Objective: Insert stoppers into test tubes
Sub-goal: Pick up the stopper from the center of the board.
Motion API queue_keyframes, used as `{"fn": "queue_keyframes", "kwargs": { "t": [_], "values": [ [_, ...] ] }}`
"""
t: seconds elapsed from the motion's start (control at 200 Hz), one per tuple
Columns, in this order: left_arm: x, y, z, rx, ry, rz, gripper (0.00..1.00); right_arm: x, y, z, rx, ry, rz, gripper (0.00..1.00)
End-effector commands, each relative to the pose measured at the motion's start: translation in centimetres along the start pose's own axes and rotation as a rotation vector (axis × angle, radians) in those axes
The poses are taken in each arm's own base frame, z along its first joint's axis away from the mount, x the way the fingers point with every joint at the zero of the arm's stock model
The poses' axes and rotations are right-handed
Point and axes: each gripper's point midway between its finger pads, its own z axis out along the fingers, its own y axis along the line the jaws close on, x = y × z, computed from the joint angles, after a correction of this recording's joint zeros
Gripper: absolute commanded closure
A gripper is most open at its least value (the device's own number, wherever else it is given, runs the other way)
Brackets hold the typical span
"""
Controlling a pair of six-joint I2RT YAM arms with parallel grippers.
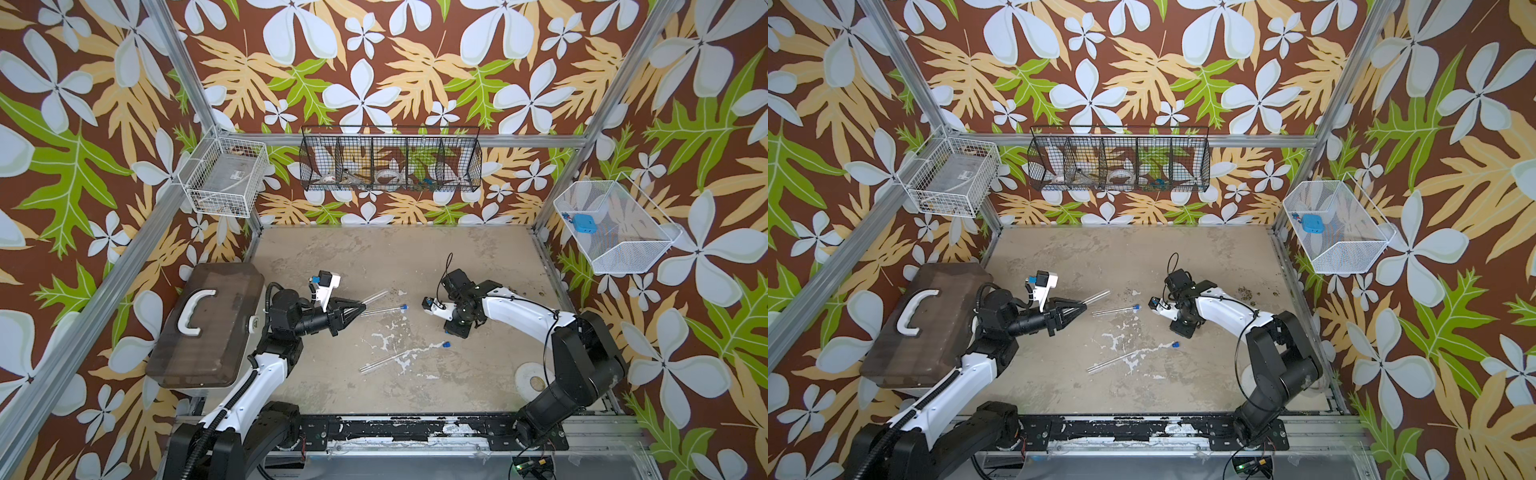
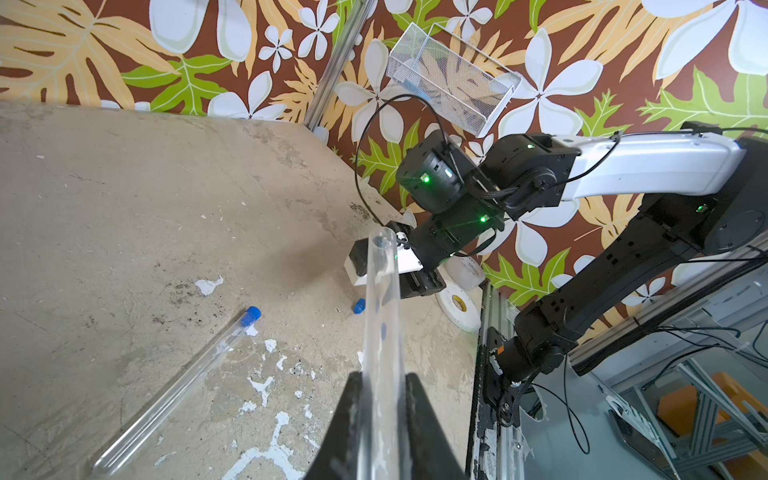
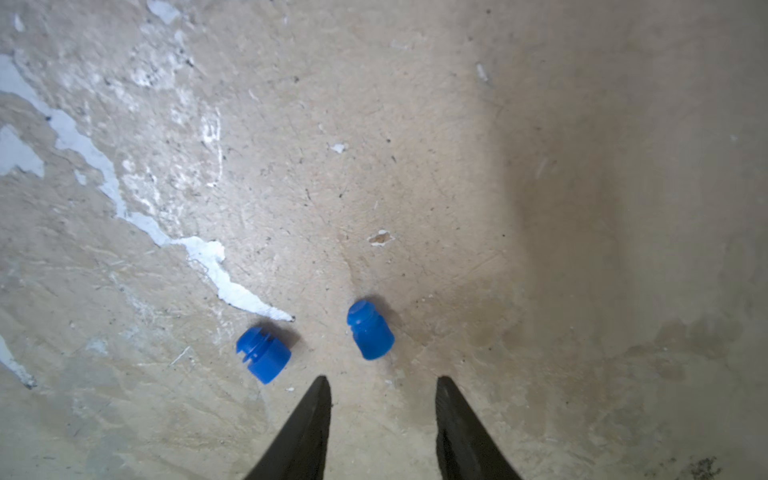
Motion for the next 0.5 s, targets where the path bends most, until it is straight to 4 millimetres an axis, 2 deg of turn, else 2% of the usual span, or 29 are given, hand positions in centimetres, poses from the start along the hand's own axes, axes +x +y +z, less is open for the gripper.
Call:
{"fn": "queue_keyframes", "kwargs": {
  "t": [0.0, 0.22, 0.496],
  "values": [
    [-0.2, -0.1, 0.1, 0.001, 0.001, 0.015, 1.00, 0.6, 0.0, 0.3, 0.001, 0.045, -0.032, 0.58],
    [-0.2, 0.0, 0.1, 0.000, 0.004, 0.015, 1.00, 0.6, 0.7, 1.2, -0.022, 0.067, -0.059, 0.60],
    [-0.2, 0.0, 0.1, 0.000, 0.003, 0.018, 1.00, 0.6, 0.4, 2.1, -0.016, 0.091, -0.065, 0.63]
  ]
}}
